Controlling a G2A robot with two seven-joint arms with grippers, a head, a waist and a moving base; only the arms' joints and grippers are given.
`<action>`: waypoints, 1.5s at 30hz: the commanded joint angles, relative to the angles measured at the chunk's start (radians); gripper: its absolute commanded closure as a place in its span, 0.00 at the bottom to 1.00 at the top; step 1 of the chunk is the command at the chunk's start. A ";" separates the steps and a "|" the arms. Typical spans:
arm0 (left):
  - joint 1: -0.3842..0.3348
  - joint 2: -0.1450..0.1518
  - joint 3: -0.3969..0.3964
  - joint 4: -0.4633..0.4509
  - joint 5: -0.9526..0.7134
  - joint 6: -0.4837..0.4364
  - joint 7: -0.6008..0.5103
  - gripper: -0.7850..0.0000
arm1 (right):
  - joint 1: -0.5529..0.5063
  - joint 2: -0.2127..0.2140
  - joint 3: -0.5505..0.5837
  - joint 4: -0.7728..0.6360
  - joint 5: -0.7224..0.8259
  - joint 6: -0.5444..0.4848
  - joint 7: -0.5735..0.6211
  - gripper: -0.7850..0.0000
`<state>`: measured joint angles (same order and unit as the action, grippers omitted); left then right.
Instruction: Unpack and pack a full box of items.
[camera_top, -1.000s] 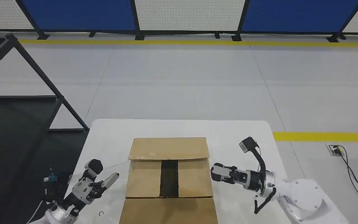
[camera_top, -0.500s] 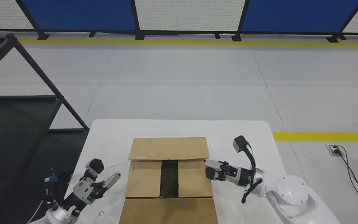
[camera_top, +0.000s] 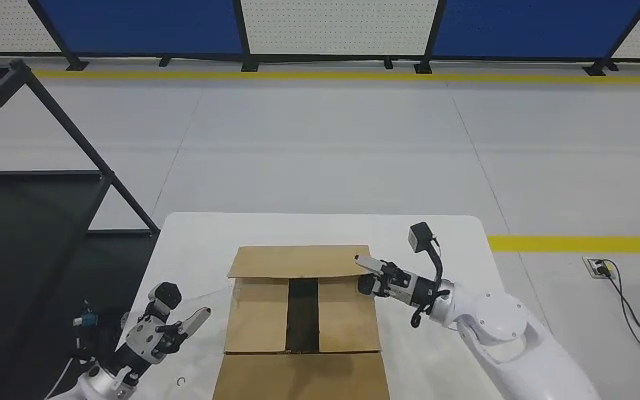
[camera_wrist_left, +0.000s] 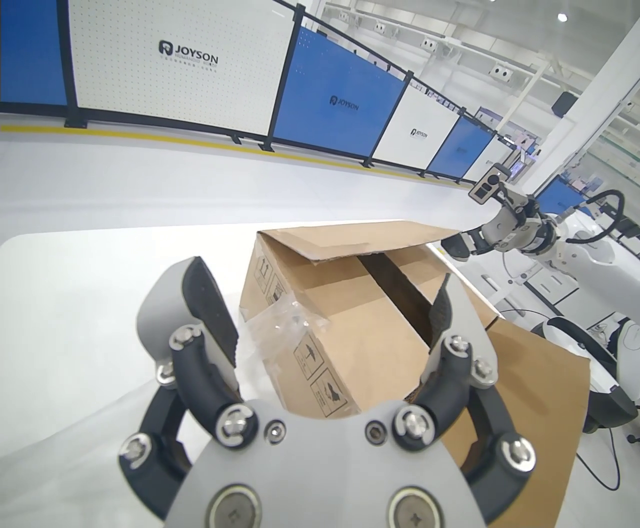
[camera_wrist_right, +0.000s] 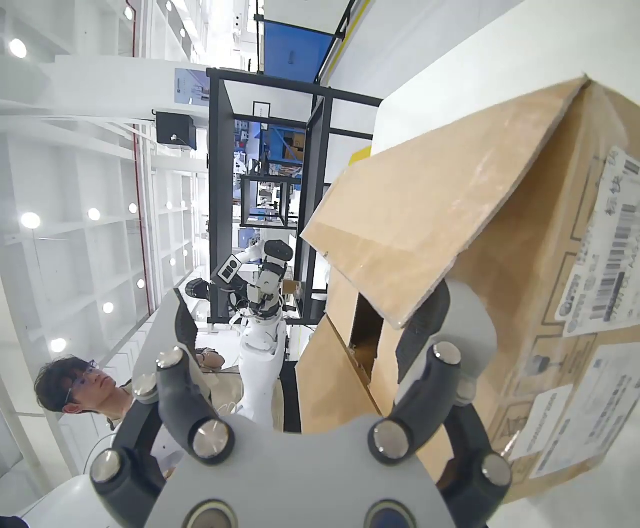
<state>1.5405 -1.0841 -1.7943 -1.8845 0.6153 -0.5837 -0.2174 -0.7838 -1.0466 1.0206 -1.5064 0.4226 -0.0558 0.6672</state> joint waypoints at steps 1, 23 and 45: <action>0.003 0.001 -0.006 0.000 -0.001 -0.004 0.002 0.00 | 0.015 -0.007 -0.008 0.012 0.009 -0.004 -0.008 0.00; 0.026 0.005 -0.033 0.012 -0.024 -0.048 0.002 0.00 | 0.110 -0.056 -0.080 0.115 0.026 -0.044 -0.085 0.00; 0.084 0.003 -0.053 -0.020 -0.005 -0.020 0.054 0.00 | 0.368 -0.228 -0.256 0.468 0.072 0.053 -0.457 0.00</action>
<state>1.6198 -1.0806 -1.8438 -1.9044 0.6100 -0.6059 -0.1684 -0.4312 -1.2655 0.7740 -1.0622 0.4925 -0.0045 0.2114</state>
